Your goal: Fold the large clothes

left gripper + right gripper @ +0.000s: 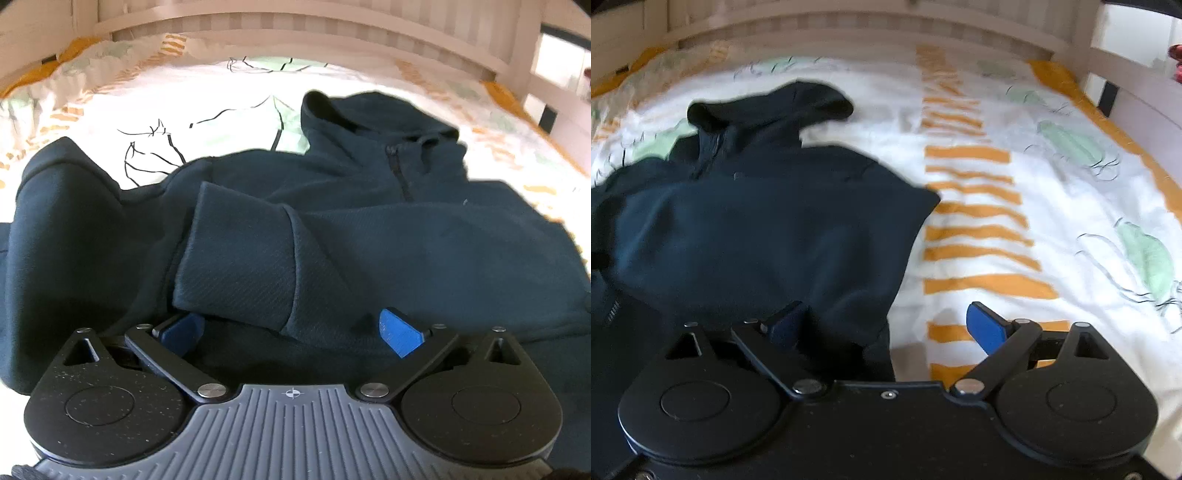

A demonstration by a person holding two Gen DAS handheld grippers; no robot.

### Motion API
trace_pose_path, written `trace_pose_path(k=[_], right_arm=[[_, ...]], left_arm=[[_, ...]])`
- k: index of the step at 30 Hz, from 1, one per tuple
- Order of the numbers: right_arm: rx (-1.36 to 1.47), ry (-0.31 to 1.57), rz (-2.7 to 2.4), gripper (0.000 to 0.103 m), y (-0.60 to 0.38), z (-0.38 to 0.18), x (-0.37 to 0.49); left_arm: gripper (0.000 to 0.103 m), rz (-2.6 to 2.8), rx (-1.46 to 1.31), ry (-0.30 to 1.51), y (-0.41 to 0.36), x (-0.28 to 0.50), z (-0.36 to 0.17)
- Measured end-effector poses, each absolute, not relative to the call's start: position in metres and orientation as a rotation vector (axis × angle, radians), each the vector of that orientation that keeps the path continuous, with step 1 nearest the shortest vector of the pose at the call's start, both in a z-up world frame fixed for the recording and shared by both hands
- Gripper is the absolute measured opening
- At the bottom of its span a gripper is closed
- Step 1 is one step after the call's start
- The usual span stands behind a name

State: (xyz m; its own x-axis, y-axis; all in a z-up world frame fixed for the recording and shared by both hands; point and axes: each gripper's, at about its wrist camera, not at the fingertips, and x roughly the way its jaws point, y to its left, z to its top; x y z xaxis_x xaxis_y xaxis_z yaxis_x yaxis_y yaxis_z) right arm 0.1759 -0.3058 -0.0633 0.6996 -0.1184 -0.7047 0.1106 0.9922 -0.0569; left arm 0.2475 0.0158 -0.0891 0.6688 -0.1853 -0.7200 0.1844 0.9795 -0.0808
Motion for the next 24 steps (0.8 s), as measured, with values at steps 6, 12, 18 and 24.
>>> trace_pose_path(k=[6,12,18,24], right_arm=[[0.057,0.662,-0.071,0.102,-0.292,-0.029,0.145],[0.101,0.596,0.014,0.102,-0.264,-0.014,0.121],[0.154,0.595,0.093,0.102,-0.238,-0.014,0.106],[0.203,0.615,0.126,0.102,-0.216,-0.016,0.1]], left_arm=[[0.103,-0.215,-0.051,0.715,0.053,0.217,-0.047],[0.103,-0.169,-0.106,0.665,0.115,0.193,-0.012],[0.103,-0.04,-0.198,0.663,0.19,0.18,-0.008],[0.103,0.089,-0.306,0.695,0.254,0.188,-0.021]])
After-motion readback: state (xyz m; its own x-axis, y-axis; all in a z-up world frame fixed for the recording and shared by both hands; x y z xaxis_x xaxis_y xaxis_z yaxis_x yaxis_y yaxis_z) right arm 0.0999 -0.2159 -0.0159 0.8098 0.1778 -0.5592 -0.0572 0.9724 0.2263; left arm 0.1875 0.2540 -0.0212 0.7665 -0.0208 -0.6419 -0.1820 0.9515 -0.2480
